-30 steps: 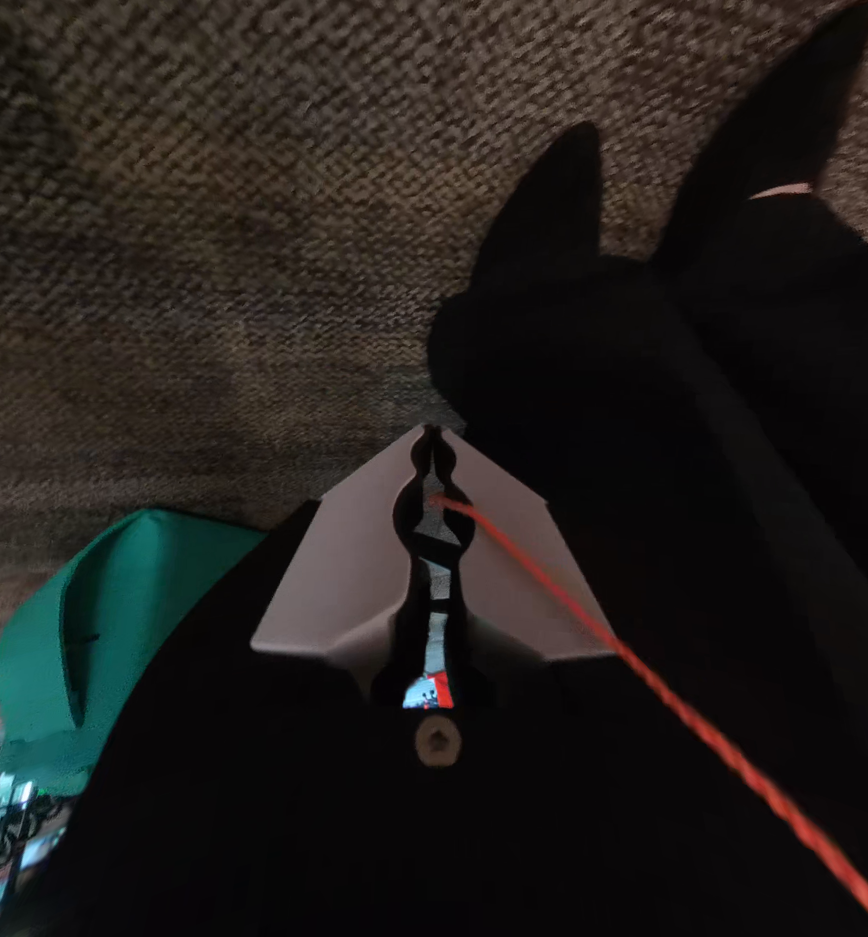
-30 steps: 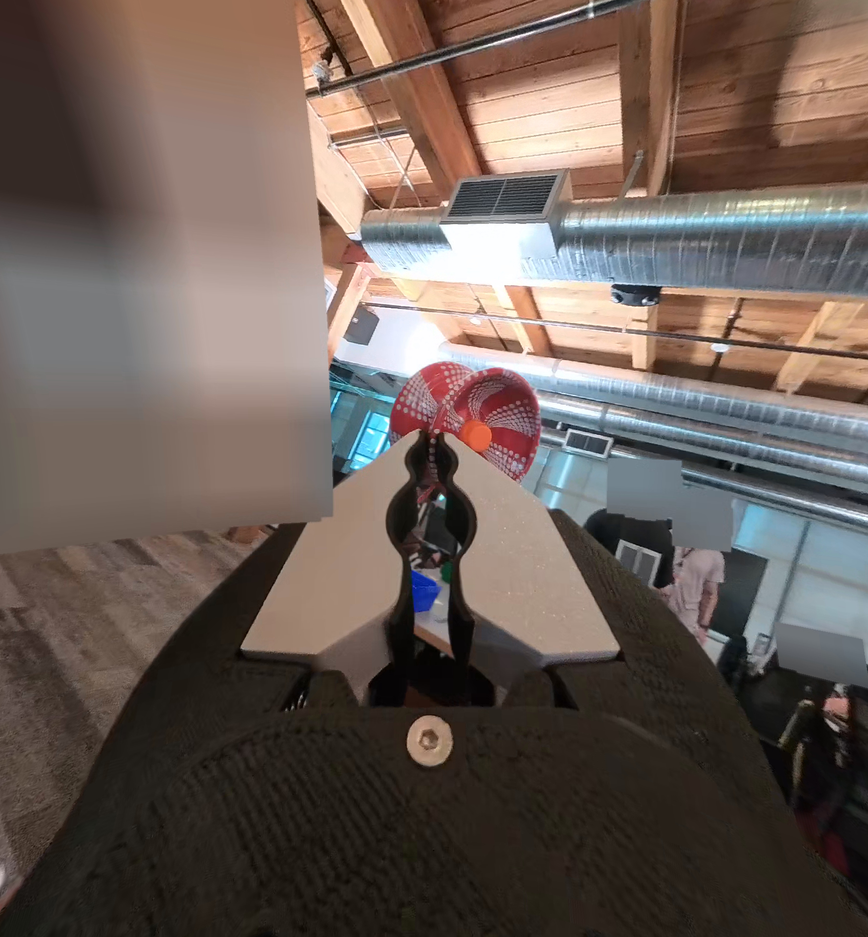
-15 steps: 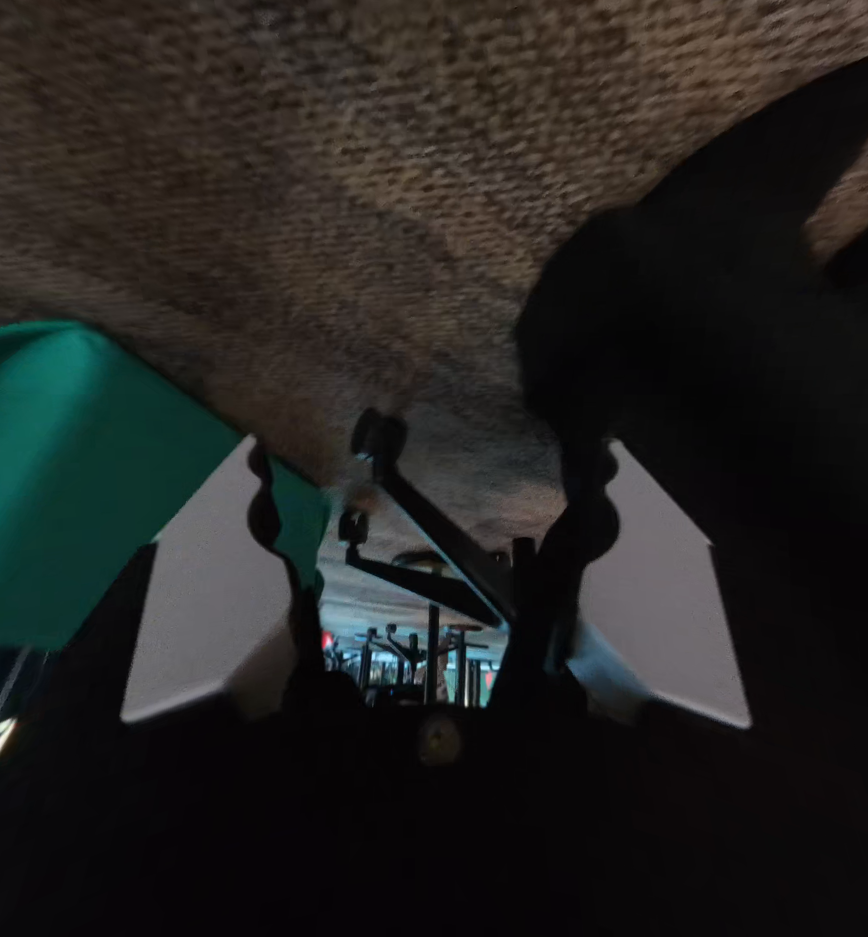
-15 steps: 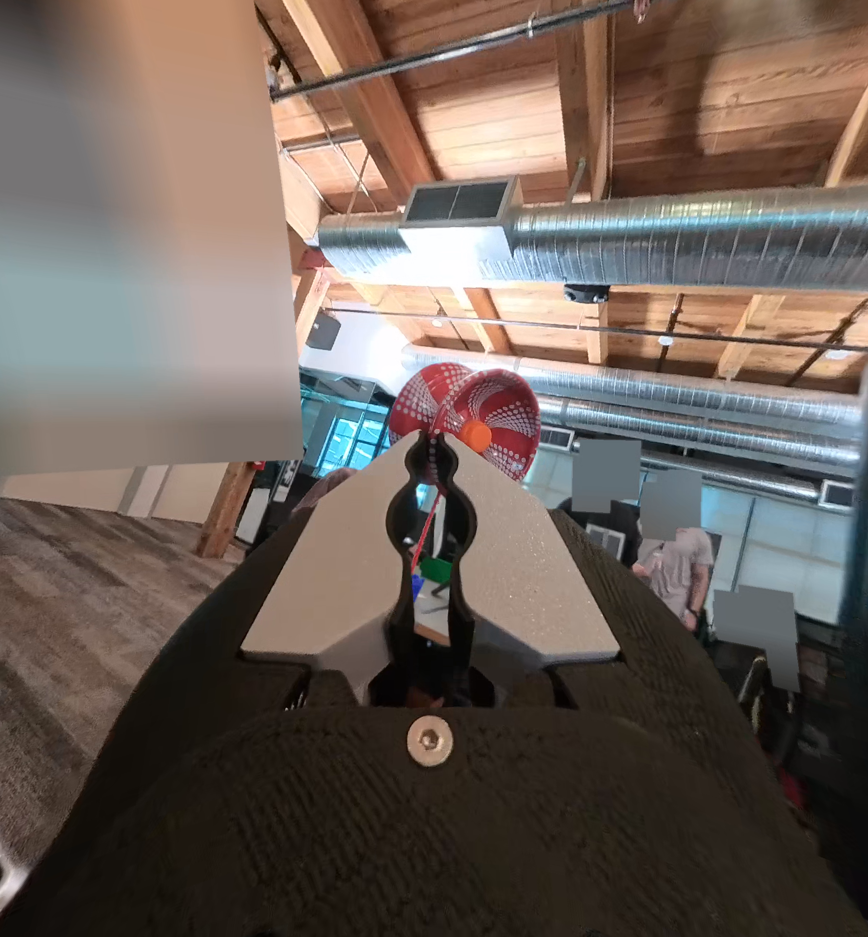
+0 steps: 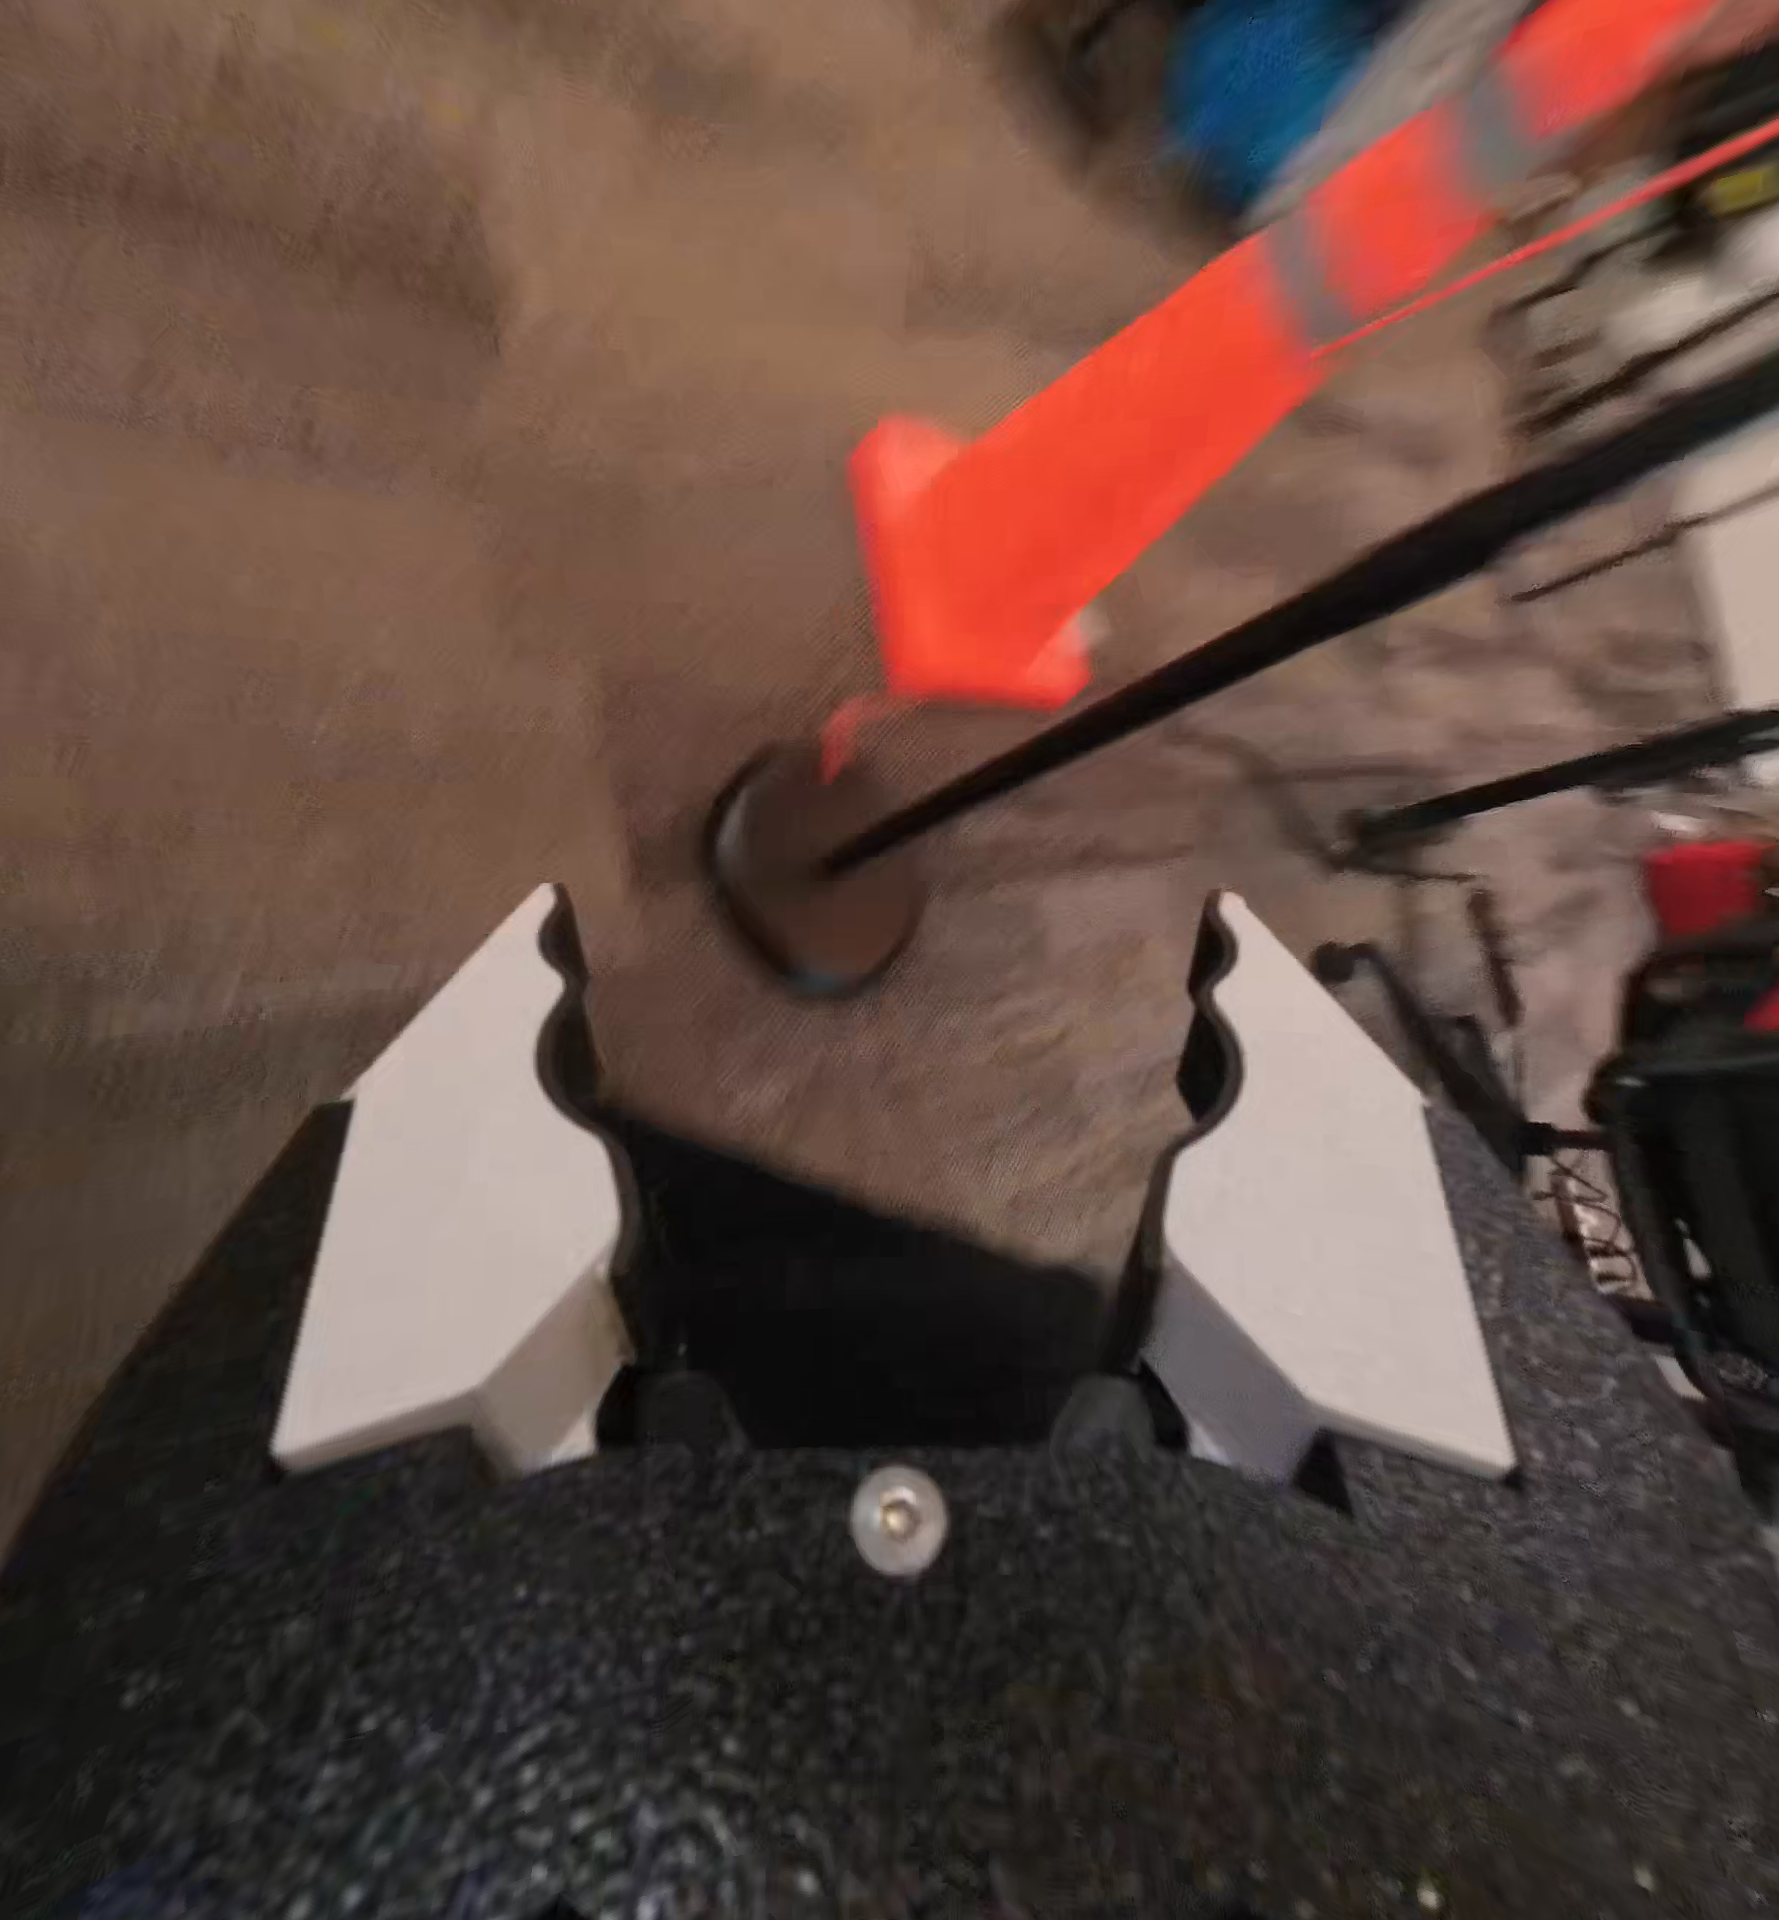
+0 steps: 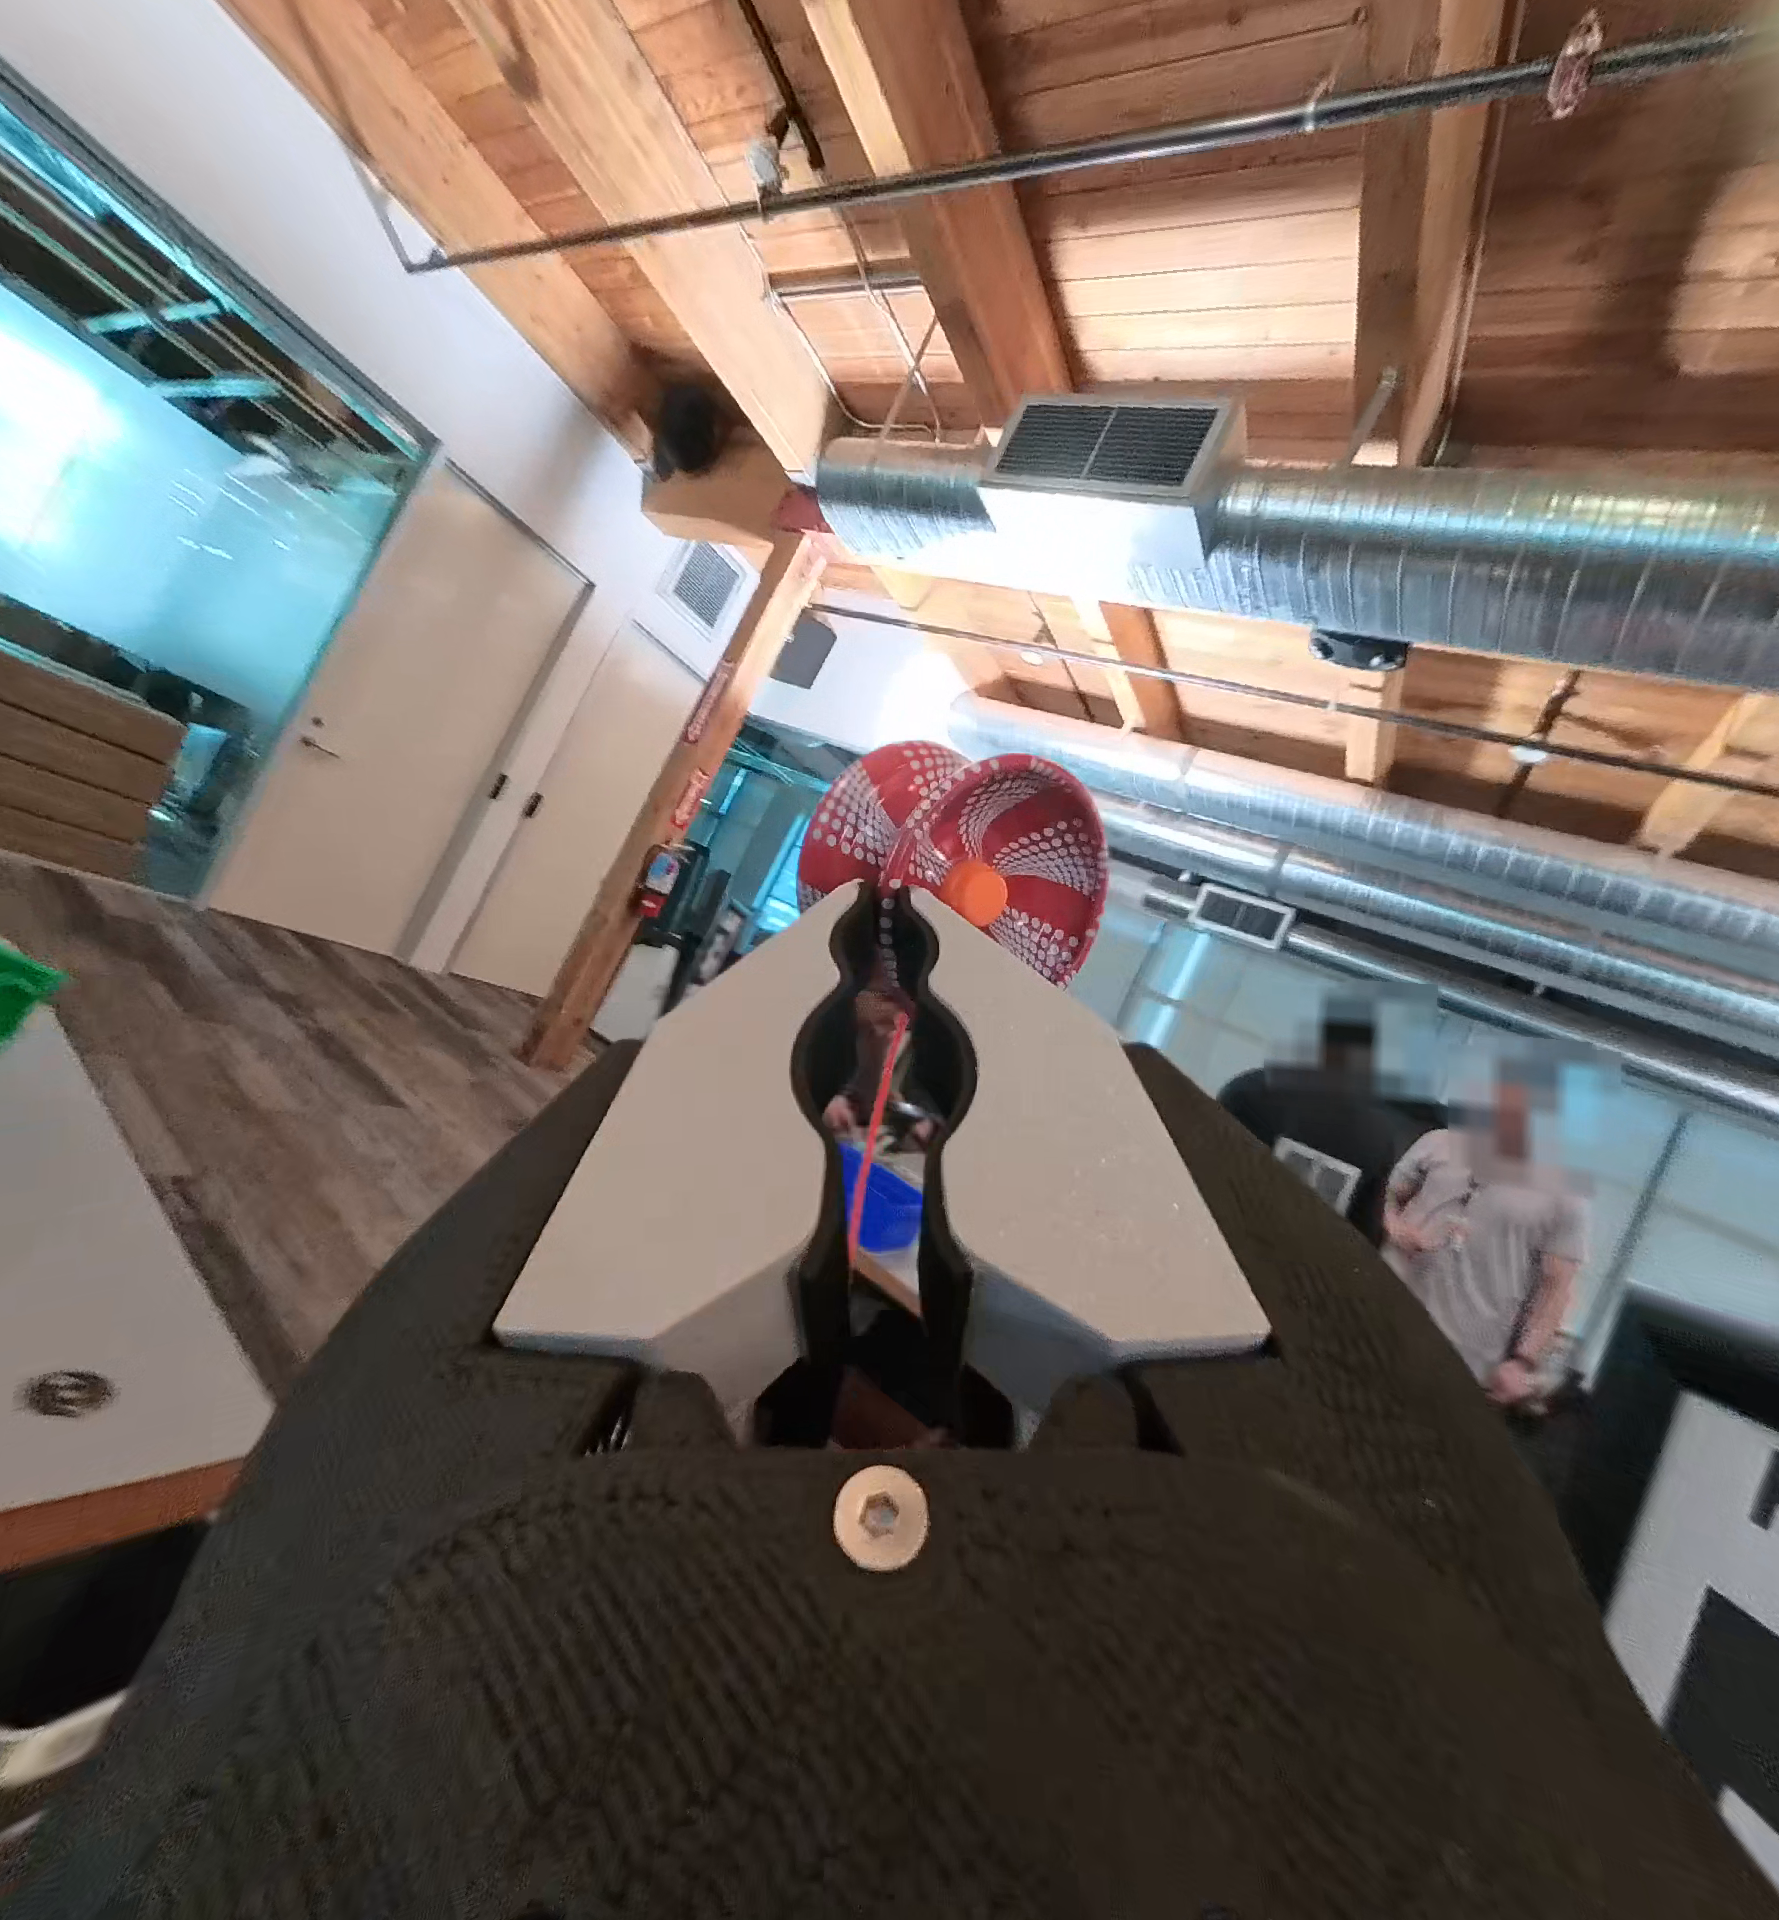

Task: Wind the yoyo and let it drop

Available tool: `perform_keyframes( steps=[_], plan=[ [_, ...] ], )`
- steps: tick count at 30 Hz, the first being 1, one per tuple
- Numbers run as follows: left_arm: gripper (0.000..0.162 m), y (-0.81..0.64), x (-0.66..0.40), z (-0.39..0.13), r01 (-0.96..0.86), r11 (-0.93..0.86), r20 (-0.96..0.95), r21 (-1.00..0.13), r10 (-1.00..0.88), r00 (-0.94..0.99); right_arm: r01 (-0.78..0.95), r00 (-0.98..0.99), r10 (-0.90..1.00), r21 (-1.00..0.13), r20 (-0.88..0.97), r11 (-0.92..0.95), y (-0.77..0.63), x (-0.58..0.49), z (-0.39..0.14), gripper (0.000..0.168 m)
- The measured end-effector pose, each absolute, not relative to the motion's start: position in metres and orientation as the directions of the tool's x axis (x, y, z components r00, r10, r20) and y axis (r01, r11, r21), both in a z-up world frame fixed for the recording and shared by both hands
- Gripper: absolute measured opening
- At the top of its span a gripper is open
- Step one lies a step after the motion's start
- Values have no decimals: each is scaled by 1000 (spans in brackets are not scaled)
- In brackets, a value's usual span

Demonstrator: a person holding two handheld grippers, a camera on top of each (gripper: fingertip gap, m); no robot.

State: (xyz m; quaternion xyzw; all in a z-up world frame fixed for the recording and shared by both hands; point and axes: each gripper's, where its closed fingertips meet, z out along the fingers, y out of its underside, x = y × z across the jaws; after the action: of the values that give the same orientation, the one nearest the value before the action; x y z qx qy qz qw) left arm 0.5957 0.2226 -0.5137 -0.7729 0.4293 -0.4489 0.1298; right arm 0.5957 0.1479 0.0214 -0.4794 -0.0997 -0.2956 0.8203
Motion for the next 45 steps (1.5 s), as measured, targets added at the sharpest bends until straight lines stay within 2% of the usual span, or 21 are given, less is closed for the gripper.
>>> perform_keyframes(
  steps=[2,4,7,10,14,18,21,26,28,30,34,37,42,45],
  plan=[
    [112,185,613,-394,-403,-476,531,-782,-847,-30,509,856,-326,-762,400,401,128,579,34,0],
    [108,152,601,-299,-260,-320,376,-911,-903,-209,438,896,-268,-797,353,416,111,566,34,0],
    [92,106,560,-201,-68,-184,196,-981,-902,-383,325,945,-172,-846,277,423,86,543,17,0],
    [86,72,527,-150,13,-129,106,-992,-866,-489,239,971,-88,-878,223,414,73,522,-2,1],
    [86,49,505,-138,-44,-185,173,-982,-772,-611,142,986,17,-901,163,409,65,497,-25,1],
    [71,45,496,-154,-77,-203,201,-976,-712,-673,90,986,96,-918,137,387,67,476,-45,1],
    [54,34,495,-153,-107,-257,249,-960,-618,-746,67,986,117,-920,122,386,72,467,-53,1],
    [2,32,498,-166,-175,-219,269,-960,-547,-793,16,981,169,-914,93,406,72,470,-58,1],
    [0,40,500,-172,-203,-186,273,-961,-547,-791,9,964,236,-910,118,415,72,466,-64,1],
    [0,62,509,-179,-220,-135,256,-966,-623,-740,51,923,327,-906,204,420,73,451,-73,0],
    [0,111,513,-174,-247,-130,260,-960,-732,-629,298,797,424,-891,430,344,76,429,-107,0],
    [0,141,509,-159,-215,-125,227,-969,-792,-567,462,729,451,-857,514,229,88,428,-139,1],
    [0,141,485,-118,-182,-289,339,-940,-719,-607,625,727,314,-778,610,64,115,453,-165,1],
    [0,127,479,-119,-224,-243,330,-944,-713,-618,609,779,169,-793,604,24,127,473,-159,1]
  ],
)
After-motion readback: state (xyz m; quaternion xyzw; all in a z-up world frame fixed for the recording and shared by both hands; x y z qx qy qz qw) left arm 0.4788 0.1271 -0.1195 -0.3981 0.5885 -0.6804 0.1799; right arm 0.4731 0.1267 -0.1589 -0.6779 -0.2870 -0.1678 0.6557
